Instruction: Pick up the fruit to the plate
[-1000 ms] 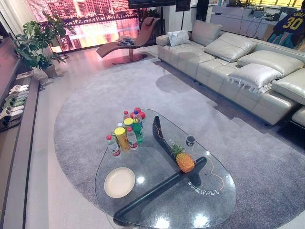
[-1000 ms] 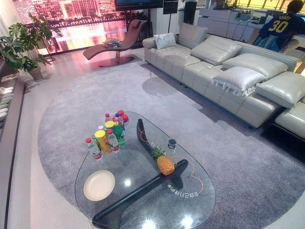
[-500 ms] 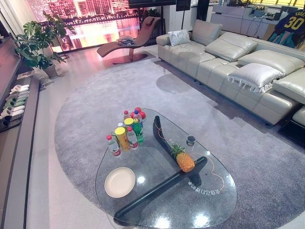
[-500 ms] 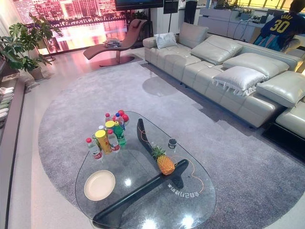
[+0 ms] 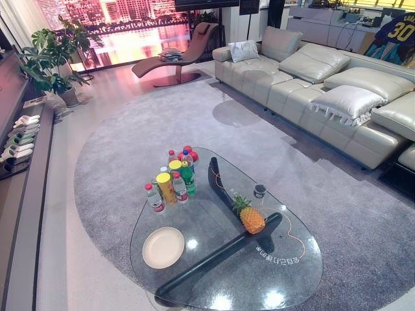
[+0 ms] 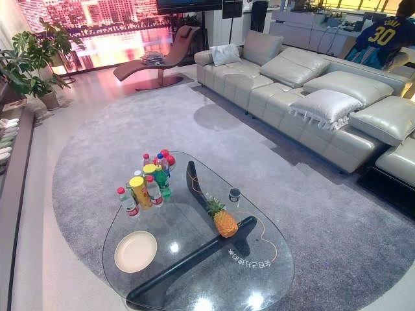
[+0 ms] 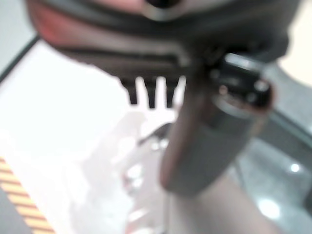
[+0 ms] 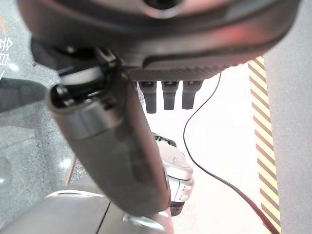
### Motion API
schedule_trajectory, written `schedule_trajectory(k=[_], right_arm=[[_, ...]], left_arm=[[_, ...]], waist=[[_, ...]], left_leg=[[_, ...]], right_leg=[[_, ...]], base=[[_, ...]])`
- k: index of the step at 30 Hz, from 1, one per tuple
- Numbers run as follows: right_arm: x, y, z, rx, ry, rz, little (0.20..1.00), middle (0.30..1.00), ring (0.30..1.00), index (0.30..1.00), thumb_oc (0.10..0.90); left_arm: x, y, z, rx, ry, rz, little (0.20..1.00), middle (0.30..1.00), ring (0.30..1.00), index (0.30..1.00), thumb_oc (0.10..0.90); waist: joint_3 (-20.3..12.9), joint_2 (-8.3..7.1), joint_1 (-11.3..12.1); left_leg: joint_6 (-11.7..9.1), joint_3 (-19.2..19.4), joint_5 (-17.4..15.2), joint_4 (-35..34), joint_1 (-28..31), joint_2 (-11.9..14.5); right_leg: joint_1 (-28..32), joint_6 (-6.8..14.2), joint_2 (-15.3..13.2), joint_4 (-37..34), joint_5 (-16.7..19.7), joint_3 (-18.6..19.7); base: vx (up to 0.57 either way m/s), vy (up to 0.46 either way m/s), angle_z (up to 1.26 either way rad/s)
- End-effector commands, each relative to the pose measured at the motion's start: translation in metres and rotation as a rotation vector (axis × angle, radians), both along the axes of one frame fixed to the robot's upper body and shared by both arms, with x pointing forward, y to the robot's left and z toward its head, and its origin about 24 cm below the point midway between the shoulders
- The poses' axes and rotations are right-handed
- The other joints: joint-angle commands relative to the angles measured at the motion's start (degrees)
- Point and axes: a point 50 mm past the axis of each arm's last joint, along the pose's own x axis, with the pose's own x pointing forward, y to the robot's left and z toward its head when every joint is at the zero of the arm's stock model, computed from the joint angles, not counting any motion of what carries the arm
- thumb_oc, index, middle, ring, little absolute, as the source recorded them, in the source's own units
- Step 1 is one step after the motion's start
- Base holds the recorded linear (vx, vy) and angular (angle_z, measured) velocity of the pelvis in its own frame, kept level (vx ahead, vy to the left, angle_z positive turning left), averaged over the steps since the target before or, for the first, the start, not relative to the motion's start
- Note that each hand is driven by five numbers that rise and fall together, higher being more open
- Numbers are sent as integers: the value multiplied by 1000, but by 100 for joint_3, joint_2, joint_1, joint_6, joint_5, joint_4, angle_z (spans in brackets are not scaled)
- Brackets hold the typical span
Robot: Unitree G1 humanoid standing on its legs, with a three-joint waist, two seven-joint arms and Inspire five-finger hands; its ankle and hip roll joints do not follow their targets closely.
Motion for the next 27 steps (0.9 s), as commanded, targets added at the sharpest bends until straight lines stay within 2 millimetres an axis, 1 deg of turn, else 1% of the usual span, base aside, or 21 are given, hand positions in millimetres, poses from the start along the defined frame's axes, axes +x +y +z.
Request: schedule_trajectory(k=[1, 8, 11, 15, 16, 17, 19, 20, 21, 22, 23, 24, 27], right_arm=[[26, -6, 6, -30, -43, -8, 900, 900, 900, 900, 800], [23, -8, 6, -31, -38, -7, 900, 900, 900, 900, 800], [20, -10, 6, -33, -28, -8, 900, 900, 900, 900, 800], [19, -12, 7, -40, -23, 2, 900, 900, 900, 900, 800], [19, -12, 7, -40, -23, 2, 900, 900, 900, 900, 800], [19, -13, 7, -44, -21, 12, 900, 900, 900, 900, 800], [22, -13, 8, -47, -26, 14, 900, 900, 900, 900, 800], [32, -15, 10, -55, -47, 26, 900, 900, 900, 900, 800], [40, -16, 12, -62, -72, 24, 900, 900, 900, 900, 800], [40, -16, 12, -62, -73, 24, 900, 900, 900, 900, 800], [48, -17, 14, -66, -94, 11, 900, 900, 900, 900, 800], [61, -18, 18, -72, -134, 5, 900, 900, 900, 900, 800], [74, -22, 23, -72, -192, -4, 900, 900, 900, 900, 800]], left_arm=[[24, -12, 1, -44, -25, 21, 900, 900, 900, 900, 800], [21, -11, 1, -36, -18, 31, 900, 900, 900, 900, 800], [17, -9, 0, -30, -6, 41, 900, 900, 900, 900, 800], [14, -7, 0, -21, 4, 82, 900, 900, 900, 900, 800], [14, -7, 0, -21, 4, 82, 900, 900, 900, 900, 800], [13, -7, 0, -21, 3, 109, 900, 900, 900, 900, 800], [15, -7, 1, -23, -8, 123, 900, 900, 900, 900, 800], [26, -7, 3, -29, -39, 150, 900, 900, 900, 900, 800], [36, -8, 5, -35, -67, 157, 900, 900, 900, 900, 800], [37, -8, 5, -35, -67, 157, 900, 900, 900, 900, 800], [46, -9, 7, -37, -93, 159, 900, 900, 900, 900, 800], [57, -12, 9, -45, -135, 176, 900, 900, 900, 900, 800], [72, -12, 14, -59, -203, 203, 900, 900, 900, 900, 800]], waist=[[248, -16, 131], [321, -11, 119], [371, -2, 119], [582, 8, 106], [579, 8, 107], [675, 19, 103], [770, 28, 99], [1028, 55, 95], [1208, 76, 90], [1204, 78, 88], [1358, 96, 81], [1604, 135, 71], [1939, 163, 78]], left_leg=[[70, -58, -448, 32, 201, -24], [69, -56, -426, 32, 141, -33], [75, -71, -394, 32, 65, -49], [119, -169, -329, 32, -193, -128], [119, -168, -328, 32, -196, -128], [134, -195, -298, 32, -298, -149], [152, -227, -271, 32, -406, -174], [185, -282, -195, 32, -665, -202], [205, -325, -145, 32, -841, -224], [205, -326, -143, 32, -848, -223], [226, -360, -99, 32, -988, -250], [234, -397, -20, 32, -1197, -263], [225, -459, 77, 32, -1475, -298]], right_leg=[[-171, -163, 137, 23, 369, -324], [-237, -162, 147, 23, 391, -304], [-321, -161, 163, 23, 425, -280], [-582, -198, 232, 23, 502, -123], [-585, -198, 232, 23, 502, -123], [-693, -216, 245, 23, 531, -84], [-807, -237, 256, 23, 561, -53], [-1077, -287, 277, 23, 639, -5], [-1270, -324, 299, 54, 675, 22], [-1277, -324, 299, 56, 676, 21], [-1434, -352, 321, 82, 716, 39], [-1651, -388, 342, 117, 764, 15], [-1891, -413, 373, 175, 772, -22]], base=[[0, 0, 0], [0, 0, 0], [10, 1, 0], [7, 1, -2], [-9, 9, -6], [-52, 19, -3], [-124, 22, -9], [-245, 13, -16], [-233, 10, -13], [-179, -5, 3], [-221, 2, 8], [-296, 3, 10], [-176, 0, 3]])
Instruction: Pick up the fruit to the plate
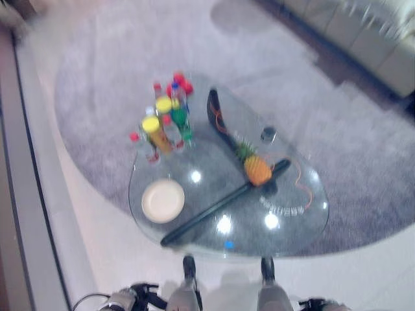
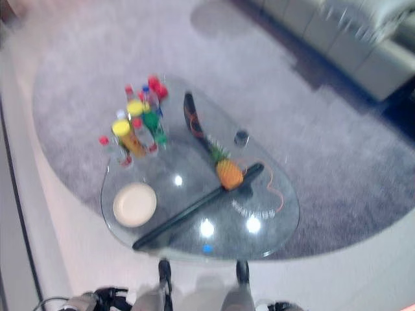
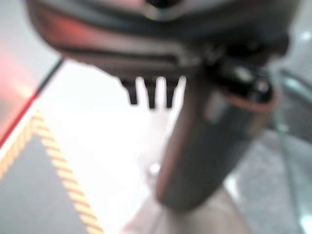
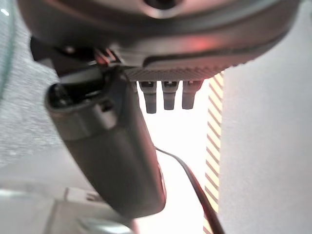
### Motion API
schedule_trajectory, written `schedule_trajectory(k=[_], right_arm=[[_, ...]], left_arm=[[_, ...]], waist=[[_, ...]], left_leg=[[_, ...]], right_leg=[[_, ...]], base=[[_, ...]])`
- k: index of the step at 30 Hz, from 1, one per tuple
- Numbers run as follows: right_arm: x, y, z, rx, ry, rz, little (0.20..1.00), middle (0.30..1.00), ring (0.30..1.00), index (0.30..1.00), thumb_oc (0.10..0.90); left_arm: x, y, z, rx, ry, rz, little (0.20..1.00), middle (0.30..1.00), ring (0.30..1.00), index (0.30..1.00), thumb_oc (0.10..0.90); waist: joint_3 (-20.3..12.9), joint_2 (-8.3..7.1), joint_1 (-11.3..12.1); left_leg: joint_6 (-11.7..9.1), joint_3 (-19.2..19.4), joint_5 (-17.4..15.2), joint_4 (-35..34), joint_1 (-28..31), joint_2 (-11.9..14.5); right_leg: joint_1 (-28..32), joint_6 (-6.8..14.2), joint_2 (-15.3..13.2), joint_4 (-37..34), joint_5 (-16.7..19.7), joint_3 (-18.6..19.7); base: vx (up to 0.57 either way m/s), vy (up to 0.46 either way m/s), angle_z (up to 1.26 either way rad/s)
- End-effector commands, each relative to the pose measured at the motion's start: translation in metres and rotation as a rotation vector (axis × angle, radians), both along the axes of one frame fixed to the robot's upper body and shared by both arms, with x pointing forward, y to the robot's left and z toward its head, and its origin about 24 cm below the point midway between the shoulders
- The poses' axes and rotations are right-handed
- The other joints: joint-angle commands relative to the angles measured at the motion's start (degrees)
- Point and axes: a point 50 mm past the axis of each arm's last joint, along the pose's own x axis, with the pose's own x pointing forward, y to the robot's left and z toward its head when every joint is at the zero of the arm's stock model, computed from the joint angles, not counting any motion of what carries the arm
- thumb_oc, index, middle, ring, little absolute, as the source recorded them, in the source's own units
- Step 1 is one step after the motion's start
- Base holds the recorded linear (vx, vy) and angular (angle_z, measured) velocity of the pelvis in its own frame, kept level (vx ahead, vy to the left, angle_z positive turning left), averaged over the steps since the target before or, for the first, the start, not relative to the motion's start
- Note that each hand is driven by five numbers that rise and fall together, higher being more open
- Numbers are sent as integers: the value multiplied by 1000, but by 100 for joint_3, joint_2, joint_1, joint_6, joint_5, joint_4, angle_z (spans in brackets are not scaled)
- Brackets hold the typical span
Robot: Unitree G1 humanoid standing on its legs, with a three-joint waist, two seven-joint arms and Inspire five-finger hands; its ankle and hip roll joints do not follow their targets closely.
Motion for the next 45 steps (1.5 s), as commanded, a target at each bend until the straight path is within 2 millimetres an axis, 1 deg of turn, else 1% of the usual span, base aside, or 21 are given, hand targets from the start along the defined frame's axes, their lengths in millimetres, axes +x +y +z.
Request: schedule_trajectory(k=[1, 2, 4, 6, 8, 10, 14, 18, 21, 23, 27, 29, 39, 45], right_arm=[[-2, -20, 7, -54, -23, -52, 900, 900, 900, 900, 800], [4, -21, 9, -56, -53, -58, 900, 900, 900, 900, 800], [27, -26, 19, -73, -197, -92, 900, 900, 900, 900, 800], [40, -28, 27, -102, -282, -107, 900, 900, 900, 900, 800], [63, -34, 42, -150, -446, -151, 900, 900, 900, 900, 800], [85, -33, 58, -179, -593, -193, 900, 900, 900, 900, 800], [109, -30, 78, -217, -782, -267, 900, 900, 900, 900, 800], [123, -31, 91, -236, -855, -294, 900, 900, 900, 900, 800], [130, -31, 98, -238, -878, -308, 900, 900, 900, 900, 800], [131, -32, 99, -244, -884, -313, 900, 900, 900, 900, 800], [131, -33, 99, -250, -891, -317, 900, 900, 900, 900, 800], [134, -32, 102, -245, -910, -316, 900, 900, 900, 900, 800], [148, -33, 116, -236, -970, -308, 900, 900, 900, 900, 800], [155, -33, 123, -236, -999, -302, 900, 900, 900, 900, 800]], left_arm=[[-4, -15, -6, -61, 0, 74, 900, 900, 900, 900, 800], [3, -14, -3, -47, -55, 80, 900, 900, 900, 900, 800], [32, -9, 11, -6, -221, 139, 900, 900, 900, 900, 800], [46, -6, 19, 2, -297, 181, 900, 900, 900, 900, 800], [68, -1, 34, -31, -421, 270, 900, 900, 900, 900, 800], [84, 0, 46, -72, -527, 366, 900, 900, 900, 900, 800], [101, 3, 62, -110, -657, 470, 900, 900, 900, 900, 800], [113, 8, 74, -117, -724, 517, 900, 900, 900, 900, 800], [119, 12, 80, -112, -752, 538, 900, 900, 900, 900, 800], [122, 13, 84, -111, -770, 555, 900, 900, 900, 900, 800], [125, 15, 88, -101, -796, 570, 900, 900, 900, 900, 800], [129, 17, 93, -96, -813, 570, 900, 900, 900, 900, 800], [137, 21, 102, -85, -847, 564, 900, 900, 900, 900, 800], [137, 18, 101, -90, -838, 541, 900, 900, 900, 900, 800]], waist=[[231, -95, 98], [303, -93, 108], [578, -90, 140], [667, -97, 151], [812, -105, 160], [934, -115, 139], [1072, -152, 90], [1072, -154, 87], [1072, -151, 92], [1072, -151, 89], [1072, -157, 94], [1072, -177, 97], [1072, -198, 117], [1072, -173, 128]], left_leg=[[166, -274, -270, -182, 15, -266], [164, -283, -240, -182, -58, -277], [167, -385, -140, -22, -450, -357], [154, -423, -143, 190, -729, -384], [142, -458, -173, 539, -1111, -432], [147, -494, -236, 923, -1533, -493], [162, -509, -419, 1665, -2185, -552], [184, -547, -560, 2193, -2757, -535], [202, -565, -717, 2578, -3074, -501], [219, -595, -779, 2746, -3244, -493], [250, -654, -845, 2939, -3495, -483], [259, -690, -872, 3027, -3645, -481], [235, -741, -856, 3067, -3915, -518], [205, -756, -835, 3022, -3965, -548]], right_leg=[[-424, -395, 350, 90, 320, -204], [-509, -399, 347, 148, 305, -213], [-937, -428, 315, 435, 291, -190], [-1183, -432, 281, 600, 287, -204], [-1529, -430, 248, 870, 263, -210], [-1923, -420, 220, 1182, 217, -176], [-2501, -432, 191, 1737, 81, -146], [-3049, -461, 191, 2150, -24, -145], [-3377, -485, 217, 2474, -150, -103], [-3561, -506, 253, 2650, -212, -59], [-3818, -533, 289, 2854, -272, 0], [-3960, -550, 315, 2942, -292, 28], [-4190, -577, 380, 2955, -284, 42], [-4236, -582, 393, 2884, -260, 33]], base=[[-111, -5, 1], [-124, -4, -1], [-172, -10, -2], [-122, -21, -1], [-137, -29, 0], [-156, -24, -7], [-101, -26, 5], [-51, -20, 11], [-11, 0, 0], [-9, -4, 2], [-9, -16, 4], [0, 0, 0], [-1, -5, -1], [3, -3, 1]])
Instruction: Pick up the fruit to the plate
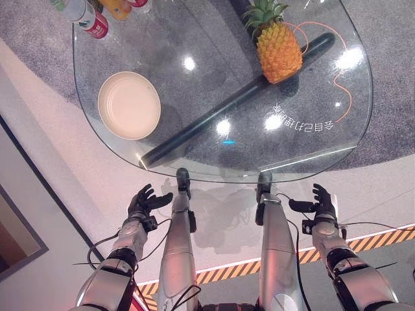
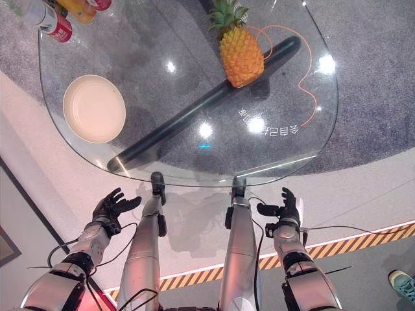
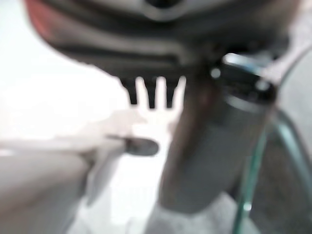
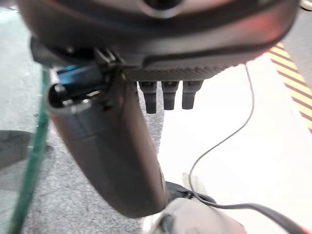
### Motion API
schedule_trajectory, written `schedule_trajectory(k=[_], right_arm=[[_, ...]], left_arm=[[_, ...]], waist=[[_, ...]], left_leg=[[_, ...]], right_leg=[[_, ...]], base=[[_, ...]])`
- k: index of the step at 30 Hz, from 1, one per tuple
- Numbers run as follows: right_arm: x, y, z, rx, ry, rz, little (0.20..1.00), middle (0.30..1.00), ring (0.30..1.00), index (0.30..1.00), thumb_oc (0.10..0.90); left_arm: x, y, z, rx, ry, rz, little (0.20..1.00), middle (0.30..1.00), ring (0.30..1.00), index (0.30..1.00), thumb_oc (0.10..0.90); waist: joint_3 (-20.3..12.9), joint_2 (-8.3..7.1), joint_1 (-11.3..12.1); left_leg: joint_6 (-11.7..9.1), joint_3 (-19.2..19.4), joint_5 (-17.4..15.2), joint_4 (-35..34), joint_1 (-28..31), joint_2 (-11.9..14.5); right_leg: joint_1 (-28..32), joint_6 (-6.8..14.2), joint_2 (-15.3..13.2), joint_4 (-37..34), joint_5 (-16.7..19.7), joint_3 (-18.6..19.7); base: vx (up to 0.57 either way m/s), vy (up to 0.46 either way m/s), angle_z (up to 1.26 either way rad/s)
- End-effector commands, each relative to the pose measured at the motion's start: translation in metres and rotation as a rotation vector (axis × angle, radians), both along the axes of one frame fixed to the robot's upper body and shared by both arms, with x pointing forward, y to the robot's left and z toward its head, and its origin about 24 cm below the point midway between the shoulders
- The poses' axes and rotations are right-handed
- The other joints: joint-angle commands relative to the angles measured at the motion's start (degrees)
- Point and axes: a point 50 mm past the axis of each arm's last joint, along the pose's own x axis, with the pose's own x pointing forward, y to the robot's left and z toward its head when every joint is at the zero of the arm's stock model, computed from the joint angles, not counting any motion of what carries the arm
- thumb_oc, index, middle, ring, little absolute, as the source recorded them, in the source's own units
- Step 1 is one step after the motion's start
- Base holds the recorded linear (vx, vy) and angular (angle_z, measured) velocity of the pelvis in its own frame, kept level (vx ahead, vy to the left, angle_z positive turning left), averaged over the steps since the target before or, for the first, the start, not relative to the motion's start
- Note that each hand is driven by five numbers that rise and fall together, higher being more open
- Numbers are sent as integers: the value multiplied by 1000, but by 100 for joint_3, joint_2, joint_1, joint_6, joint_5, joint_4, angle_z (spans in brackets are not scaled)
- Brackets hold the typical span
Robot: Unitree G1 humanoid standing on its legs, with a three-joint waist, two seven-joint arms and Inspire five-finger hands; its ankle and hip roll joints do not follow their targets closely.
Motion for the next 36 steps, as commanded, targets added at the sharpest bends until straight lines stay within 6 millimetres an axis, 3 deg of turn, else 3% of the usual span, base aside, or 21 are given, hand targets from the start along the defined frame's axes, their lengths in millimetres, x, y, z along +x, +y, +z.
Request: schedule_trajectory(k=[1, 12, 19, 25, 31, 33, 36], right_arm=[[-9, -27, 9, -37, -42, -89, 900, 900, 900, 900, 800], [-18, -48, 12, -6, -69, -217, 900, 900, 900, 900, 800], [-38, -84, 20, 12, -110, -449, 900, 900, 900, 900, 800], [-48, -116, 45, 183, -360, -756, 900, 900, 900, 900, 800], [-29, -131, 97, 242, -640, -830, 900, 900, 900, 900, 800], [-21, -135, 129, 221, -788, -848, 900, 900, 900, 900, 800], [-15, -136, 162, 178, -924, -862, 900, 900, 900, 900, 800]], left_arm=[[-9, 33, 4, 61, -4, 97, 900, 900, 900, 900, 800], [-13, 36, 2, 77, 5, 77, 900, 900, 900, 900, 800], [-16, 45, 3, 91, 16, 79, 900, 900, 900, 900, 800], [-18, 48, 2, 106, 32, 71, 900, 900, 900, 900, 800], [-18, 52, 5, 112, 36, 65, 900, 900, 900, 900, 800], [-17, 51, 5, 111, 36, 65, 900, 900, 900, 900, 800], [-16, 51, 6, 112, 37, 62, 900, 900, 900, 900, 800]], waist=[[-48, -171, 90], [-48, -204, 114], [-48, -255, 127], [-48, -289, 157], [-48, -336, 182], [-48, -355, 192], [-48, -360, 207]], left_leg=[[308, 105, -577, 949, -485, -467], [287, 130, -534, 786, -365, -474], [302, 143, -552, 734, -297, -457], [304, 146, -575, 666, -213, -433], [295, 144, -548, 577, -166, -417], [293, 148, -528, 522, -137, -421], [297, 146, -505, 461, -119, -429]], right_leg=[[1, -259, 329, -818, 811, -324], [151, -256, 292, -1022, 866, -408], [231, -234, 279, -1105, 914, -438], [319, -200, 272, -1175, 949, -454], [356, -193, 256, -1273, 1014, -513], [391, -196, 267, -1321, 1024, -536], [409, -195, 274, -1359, 1036, -554]], base=[[0, 0, 0], [0, 0, 0], [2, -9, 0], [0, 0, 0], [-1, -7, -2], [-4, 2, -5], [-3, 3, -1]])
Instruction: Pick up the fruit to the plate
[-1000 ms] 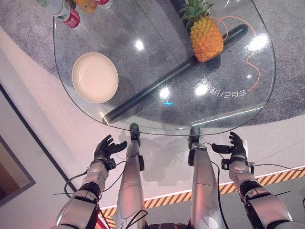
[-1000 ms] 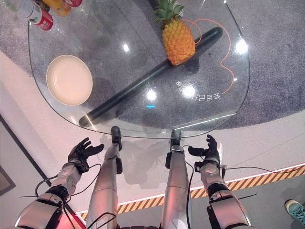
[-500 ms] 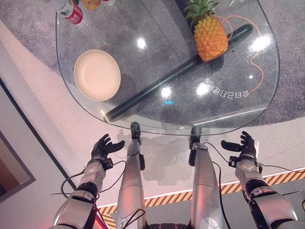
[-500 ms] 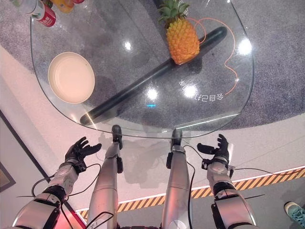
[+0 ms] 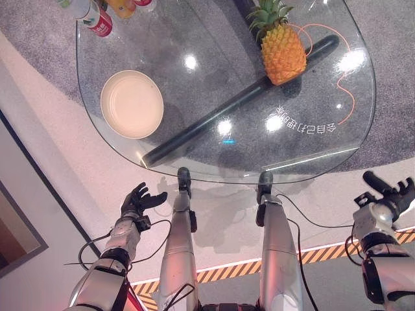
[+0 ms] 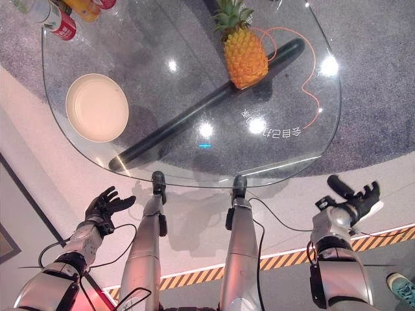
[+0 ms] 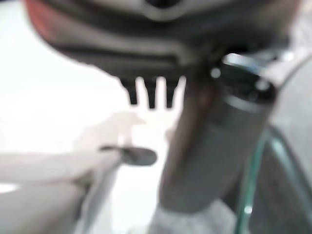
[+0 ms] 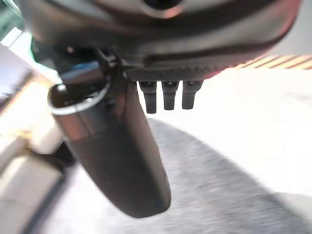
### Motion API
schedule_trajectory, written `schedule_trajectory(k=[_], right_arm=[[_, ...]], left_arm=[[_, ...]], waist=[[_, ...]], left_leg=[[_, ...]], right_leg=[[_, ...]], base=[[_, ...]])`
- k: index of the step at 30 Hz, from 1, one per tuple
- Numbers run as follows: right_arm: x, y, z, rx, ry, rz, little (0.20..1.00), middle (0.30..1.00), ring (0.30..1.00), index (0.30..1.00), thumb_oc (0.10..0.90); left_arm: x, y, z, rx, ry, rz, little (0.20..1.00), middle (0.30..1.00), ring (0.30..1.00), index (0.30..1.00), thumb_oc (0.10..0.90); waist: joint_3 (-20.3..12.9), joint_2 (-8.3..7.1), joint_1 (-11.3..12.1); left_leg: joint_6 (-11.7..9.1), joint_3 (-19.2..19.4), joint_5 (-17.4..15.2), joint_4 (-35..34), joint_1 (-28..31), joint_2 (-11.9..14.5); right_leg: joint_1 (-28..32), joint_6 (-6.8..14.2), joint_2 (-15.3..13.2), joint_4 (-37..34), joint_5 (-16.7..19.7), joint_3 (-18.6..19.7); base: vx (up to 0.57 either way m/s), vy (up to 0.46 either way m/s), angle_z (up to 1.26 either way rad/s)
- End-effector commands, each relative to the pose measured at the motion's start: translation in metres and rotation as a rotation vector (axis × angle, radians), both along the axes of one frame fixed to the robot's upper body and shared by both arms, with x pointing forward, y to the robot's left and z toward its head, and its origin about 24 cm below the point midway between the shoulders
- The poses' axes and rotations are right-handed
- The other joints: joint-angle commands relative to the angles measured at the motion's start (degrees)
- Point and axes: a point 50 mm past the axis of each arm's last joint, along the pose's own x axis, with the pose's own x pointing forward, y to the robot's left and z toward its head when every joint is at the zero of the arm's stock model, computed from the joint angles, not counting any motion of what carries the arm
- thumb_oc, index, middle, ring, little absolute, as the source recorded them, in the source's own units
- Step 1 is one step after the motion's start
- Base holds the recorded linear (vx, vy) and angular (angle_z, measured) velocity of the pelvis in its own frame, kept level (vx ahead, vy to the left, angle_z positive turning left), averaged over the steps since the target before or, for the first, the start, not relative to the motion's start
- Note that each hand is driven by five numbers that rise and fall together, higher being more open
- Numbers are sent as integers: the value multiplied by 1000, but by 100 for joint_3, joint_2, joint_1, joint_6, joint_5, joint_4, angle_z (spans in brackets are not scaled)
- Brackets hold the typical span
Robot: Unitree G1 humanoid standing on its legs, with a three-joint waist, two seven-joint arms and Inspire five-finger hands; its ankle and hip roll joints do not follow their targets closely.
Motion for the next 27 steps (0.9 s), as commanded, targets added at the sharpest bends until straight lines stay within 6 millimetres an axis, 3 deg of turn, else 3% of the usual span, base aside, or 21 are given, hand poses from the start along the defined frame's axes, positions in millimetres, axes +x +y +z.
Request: schedule_trajectory(k=[1, 2, 4, 6, 7, 10, 14, 18, 27], right_arm=[[-19, -34, 67, -150, -242, -269, 900, 900, 900, 900, 800], [-18, -34, 69, -155, -247, -273, 900, 900, 900, 900, 800], [-13, -27, 107, -228, -387, -320, 900, 900, 900, 900, 800], [-11, -19, 123, -266, -454, -330, 900, 900, 900, 900, 800], [-10, -9, 140, -314, -529, -326, 900, 900, 900, 900, 800], [-7, 8, 164, -381, -641, -279, 900, 900, 900, 900, 800], [3, 51, 200, -533, -735, -86, 900, 900, 900, 900, 800], [12, 91, 214, -640, -734, 126, 900, 900, 900, 900, 800], [21, 149, 219, -779, -688, 406, 900, 900, 900, 900, 800]], left_arm=[[-14, 35, 2, 62, 35, 82, 900, 900, 900, 900, 800], [-14, 35, 2, 62, 35, 83, 900, 900, 900, 900, 800], [-14, 35, 2, 54, 31, 84, 900, 900, 900, 900, 800], [-14, 35, 3, 50, 28, 84, 900, 900, 900, 900, 800], [-13, 34, 3, 46, 28, 83, 900, 900, 900, 900, 800], [-10, 33, 5, 40, 23, 86, 900, 900, 900, 900, 800], [-8, 34, 7, 24, 11, 94, 900, 900, 900, 900, 800], [-8, 34, 7, 17, 3, 88, 900, 900, 900, 900, 800], [-9, 25, 3, 7, -3, 75, 900, 900, 900, 900, 800]], waist=[[-50, -351, 100], [-50, -351, 97], [-50, -347, 105], [-50, -342, 99], [-50, -340, 86], [-50, -334, 66], [-50, -328, 31], [-50, -333, 17], [-50, -304, 63]], left_leg=[[363, 222, -546, 560, -136, -427], [363, 222, -545, 555, -134, -427], [359, 217, -522, 499, -126, -434], [360, 215, -509, 467, -128, -438], [365, 217, -500, 432, -113, -443], [374, 212, -484, 366, -103, -457], [379, 225, -448, 249, -77, -470], [391, 255, -417, 170, -37, -486], [403, 296, -341, 75, -1, -518]], right_leg=[[341, -183, 262, -1165, 939, -508], [341, -183, 262, -1168, 940, -509], [340, -188, 264, -1212, 949, -523], [335, -190, 265, -1228, 947, -526], [331, -190, 277, -1230, 943, -518], [330, -181, 280, -1270, 932, -516], [334, -177, 277, -1368, 934, -519], [361, -179, 278, -1437, 939, -522], [423, -203, 269, -1504, 921, -604]], base=[[0, 0, 0], [0, 0, 0], [-17, 36, 1], [-10, 43, 1], [-7, 42, 2], [-14, 43, 1], [-22, 53, -1], [-4, 8, 0], [0, 0, 0]])
